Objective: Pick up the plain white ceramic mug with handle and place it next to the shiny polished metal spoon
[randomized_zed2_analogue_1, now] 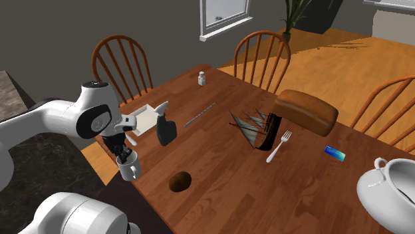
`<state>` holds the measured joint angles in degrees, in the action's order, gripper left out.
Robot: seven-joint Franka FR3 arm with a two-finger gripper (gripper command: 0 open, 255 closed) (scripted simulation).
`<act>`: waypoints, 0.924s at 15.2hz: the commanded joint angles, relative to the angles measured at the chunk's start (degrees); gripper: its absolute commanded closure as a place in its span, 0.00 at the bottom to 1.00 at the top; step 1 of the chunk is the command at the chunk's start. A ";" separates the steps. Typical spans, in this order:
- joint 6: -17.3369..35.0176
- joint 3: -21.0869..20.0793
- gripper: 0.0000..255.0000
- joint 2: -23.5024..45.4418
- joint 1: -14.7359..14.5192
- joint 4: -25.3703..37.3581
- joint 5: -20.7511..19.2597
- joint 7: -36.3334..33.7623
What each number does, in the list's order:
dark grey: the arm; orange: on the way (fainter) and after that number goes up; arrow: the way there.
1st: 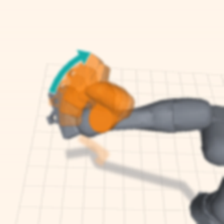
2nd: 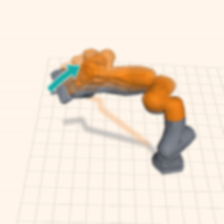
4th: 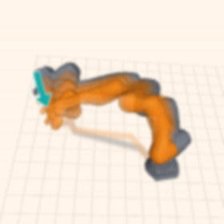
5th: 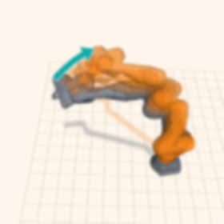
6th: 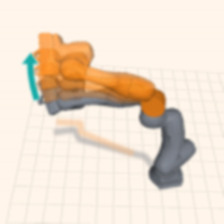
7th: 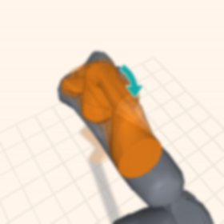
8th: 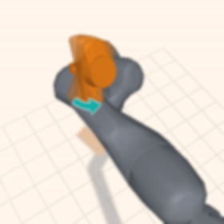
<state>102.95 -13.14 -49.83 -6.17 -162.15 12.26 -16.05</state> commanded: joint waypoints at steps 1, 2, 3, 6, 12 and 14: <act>0.96 -0.12 1.00 0.16 -0.04 -0.76 0.14 0.08; 0.97 -0.13 1.00 0.17 -0.04 -0.76 0.14 0.08; 0.97 -0.13 1.00 0.18 -0.04 -0.75 0.14 0.08; 0.97 -0.13 1.00 0.18 -0.04 -0.75 0.14 0.08; 0.97 -0.13 0.00 0.18 -0.04 -0.75 0.14 0.08; 0.97 -0.13 0.00 0.18 -0.04 -0.75 0.14 0.08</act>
<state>103.92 -13.27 -49.65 -6.21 -162.90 12.40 -15.98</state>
